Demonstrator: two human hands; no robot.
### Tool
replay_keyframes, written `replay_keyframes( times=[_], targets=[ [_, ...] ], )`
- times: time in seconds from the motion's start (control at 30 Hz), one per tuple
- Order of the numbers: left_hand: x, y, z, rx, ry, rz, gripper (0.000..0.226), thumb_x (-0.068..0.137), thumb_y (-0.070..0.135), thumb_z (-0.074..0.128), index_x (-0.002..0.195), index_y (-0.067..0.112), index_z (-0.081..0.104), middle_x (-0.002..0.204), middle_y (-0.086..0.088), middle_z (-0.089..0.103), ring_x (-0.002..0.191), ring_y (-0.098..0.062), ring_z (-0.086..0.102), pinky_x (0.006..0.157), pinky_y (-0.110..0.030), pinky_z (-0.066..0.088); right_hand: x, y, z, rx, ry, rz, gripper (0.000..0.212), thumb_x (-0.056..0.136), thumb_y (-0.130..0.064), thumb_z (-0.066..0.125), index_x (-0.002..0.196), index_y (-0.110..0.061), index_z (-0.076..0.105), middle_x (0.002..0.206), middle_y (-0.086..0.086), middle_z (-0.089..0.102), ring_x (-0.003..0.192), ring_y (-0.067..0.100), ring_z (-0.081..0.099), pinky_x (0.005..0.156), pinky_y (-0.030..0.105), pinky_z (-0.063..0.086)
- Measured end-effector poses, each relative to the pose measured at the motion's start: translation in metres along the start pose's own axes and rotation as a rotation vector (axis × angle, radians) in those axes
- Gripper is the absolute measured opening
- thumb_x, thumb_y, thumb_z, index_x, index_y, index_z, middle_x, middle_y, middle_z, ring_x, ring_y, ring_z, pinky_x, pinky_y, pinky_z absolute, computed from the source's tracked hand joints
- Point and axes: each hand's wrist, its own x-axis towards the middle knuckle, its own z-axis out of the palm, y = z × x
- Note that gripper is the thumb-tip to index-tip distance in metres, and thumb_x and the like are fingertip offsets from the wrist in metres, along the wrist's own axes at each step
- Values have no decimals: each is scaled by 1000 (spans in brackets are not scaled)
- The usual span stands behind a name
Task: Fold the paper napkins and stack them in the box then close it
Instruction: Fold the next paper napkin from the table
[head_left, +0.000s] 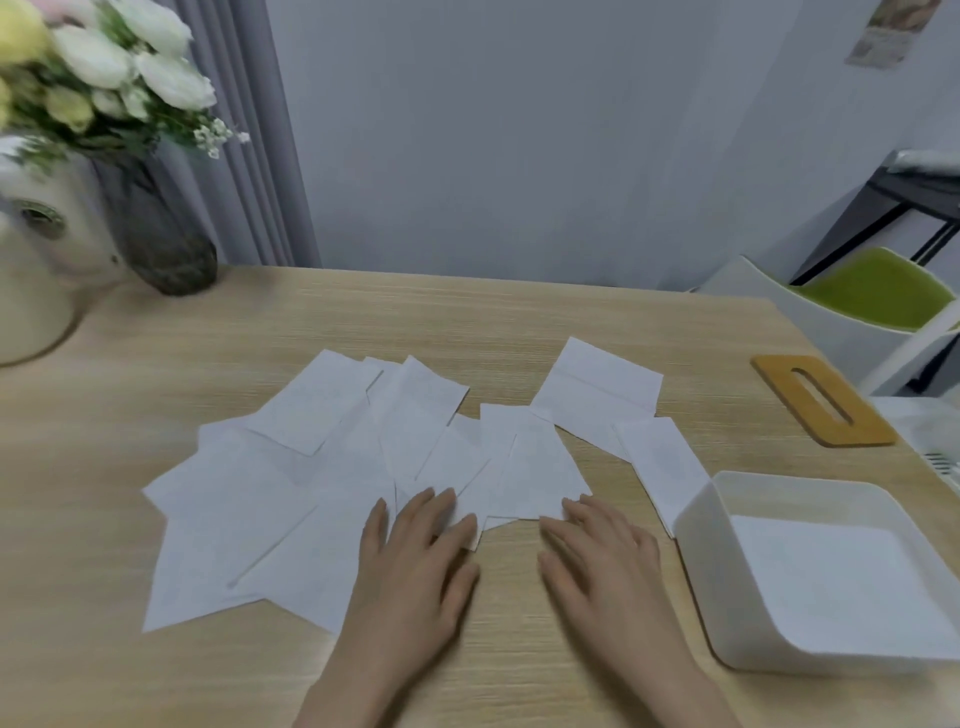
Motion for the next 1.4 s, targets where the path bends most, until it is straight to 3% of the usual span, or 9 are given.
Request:
replay_keyframes(
  times=[0.17,0.33,0.53,0.7,0.8,0.93,1.13,1.27,1.4],
  targets=[
    [5,-1,10,-2,-61,-35,44,91,43,39,115,25,70,133,-3,62,128,-24,55,107,-45,17,13,2,4,-34,-47,49,35,97,-45,40,130,-39,51,143,-19,36,139,2,18,104,26,13],
    [3,-3,17,23,-29,-24,43,93,42,39,119,27,69,134,0,61,129,-20,55,109,-46,21,33,4,-2,264,69,237,24,92,-30,57,115,-27,62,107,-15,56,113,9,47,90,25,37],
    [4,-3,20,52,-14,-12,43,93,42,39,120,27,69,133,1,62,129,-19,54,108,-47,22,57,4,-4,414,-26,486,44,86,-32,61,128,-25,50,83,-12,60,93,8,59,85,34,47],
    [4,-3,20,58,-11,-12,43,93,42,39,120,27,69,134,1,62,129,-20,54,107,-48,22,73,10,-1,522,-65,638,44,77,-44,67,115,-23,56,106,-11,60,105,14,58,93,40,46],
    [4,-4,20,59,-12,-10,44,93,42,39,121,27,69,134,1,61,130,-19,53,108,-48,22,78,14,-1,661,-98,654,31,73,-47,71,87,-20,62,86,-7,63,83,15,60,82,38,48],
    [4,-4,20,58,-11,-9,44,93,42,39,121,26,69,134,1,61,130,-20,53,108,-48,22,81,12,-3,657,-100,618,39,75,-44,71,58,-21,45,57,-12,49,57,12,46,64,32,35],
    [4,-4,20,58,-6,-11,43,93,42,39,121,27,68,135,2,61,131,-20,53,108,-48,21,80,6,-2,430,-29,513,32,79,-33,65,58,-22,44,55,-9,43,57,11,43,57,30,33],
    [4,-3,20,44,11,-13,43,93,42,39,120,27,69,134,2,61,130,-20,53,109,-48,21,77,11,-2,516,-30,535,25,82,-23,65,64,-22,49,56,-11,45,58,10,44,60,30,34],
    [4,-3,20,39,26,-7,43,93,42,39,120,27,69,134,2,61,130,-20,53,109,-47,20,70,18,-5,695,-29,583,9,85,-15,66,80,-8,64,59,-6,58,55,7,52,57,24,37]
  ],
)
